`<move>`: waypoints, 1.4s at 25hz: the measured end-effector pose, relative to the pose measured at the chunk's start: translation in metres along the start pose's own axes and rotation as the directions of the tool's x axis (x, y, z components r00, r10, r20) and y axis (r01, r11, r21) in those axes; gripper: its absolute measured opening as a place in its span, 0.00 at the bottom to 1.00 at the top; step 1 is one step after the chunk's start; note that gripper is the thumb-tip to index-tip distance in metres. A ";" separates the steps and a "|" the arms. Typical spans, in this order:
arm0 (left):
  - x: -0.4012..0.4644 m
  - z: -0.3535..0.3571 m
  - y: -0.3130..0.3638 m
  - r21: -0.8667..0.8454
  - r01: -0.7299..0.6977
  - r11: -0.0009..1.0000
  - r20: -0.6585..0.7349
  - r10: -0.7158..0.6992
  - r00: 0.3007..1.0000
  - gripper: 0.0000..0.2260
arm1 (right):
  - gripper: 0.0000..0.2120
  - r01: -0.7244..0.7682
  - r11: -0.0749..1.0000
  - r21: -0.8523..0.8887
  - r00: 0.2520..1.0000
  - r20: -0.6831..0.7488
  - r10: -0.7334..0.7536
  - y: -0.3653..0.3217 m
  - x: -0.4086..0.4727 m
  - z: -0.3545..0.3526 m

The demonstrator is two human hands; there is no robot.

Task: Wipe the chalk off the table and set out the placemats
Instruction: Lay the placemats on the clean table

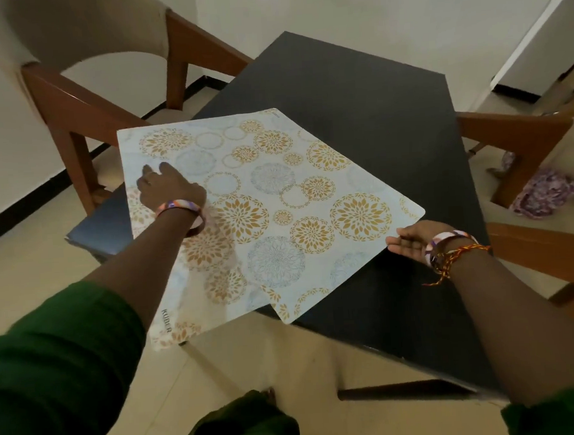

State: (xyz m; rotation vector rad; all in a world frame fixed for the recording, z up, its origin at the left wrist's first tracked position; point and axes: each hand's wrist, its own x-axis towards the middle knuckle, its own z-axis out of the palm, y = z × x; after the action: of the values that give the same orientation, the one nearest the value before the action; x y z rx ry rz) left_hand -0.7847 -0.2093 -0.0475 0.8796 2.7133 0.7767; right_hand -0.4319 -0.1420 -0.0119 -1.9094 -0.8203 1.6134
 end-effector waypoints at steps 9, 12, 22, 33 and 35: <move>-0.049 0.076 0.130 0.050 -0.424 0.904 0.289 0.393 0.873 0.27 | 0.18 -0.022 0.953 0.301 1.000 0.009 0.020 -0.050 0.052 -0.037; -0.076 0.098 0.176 0.069 -0.606 0.792 0.414 0.530 0.740 0.28 | 0.18 -0.066 0.931 0.359 0.998 0.027 0.060 -0.050 0.064 -0.050; -0.159 0.200 0.296 0.174 -0.585 0.792 0.655 0.350 0.670 0.37 | 0.16 0.113 0.932 -0.345 0.992 -0.009 -0.124 -0.066 0.123 -0.134; -0.184 0.222 0.323 0.249 -0.591 0.767 0.641 0.326 0.694 0.39 | 0.28 0.426 0.899 -0.100 0.904 0.090 -0.419 -0.071 0.207 -0.187; -0.184 0.224 0.325 0.272 -0.596 0.756 0.676 0.291 0.677 0.41 | 0.35 0.422 0.905 -0.061 0.897 0.172 -0.407 -0.067 0.210 -0.174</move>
State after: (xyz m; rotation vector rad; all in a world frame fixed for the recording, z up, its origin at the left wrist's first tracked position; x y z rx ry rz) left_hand -0.4034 0.0004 -0.0608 1.6382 2.1096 -0.1677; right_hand -0.2452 0.0569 -0.0781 -1.5416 -1.2954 1.4852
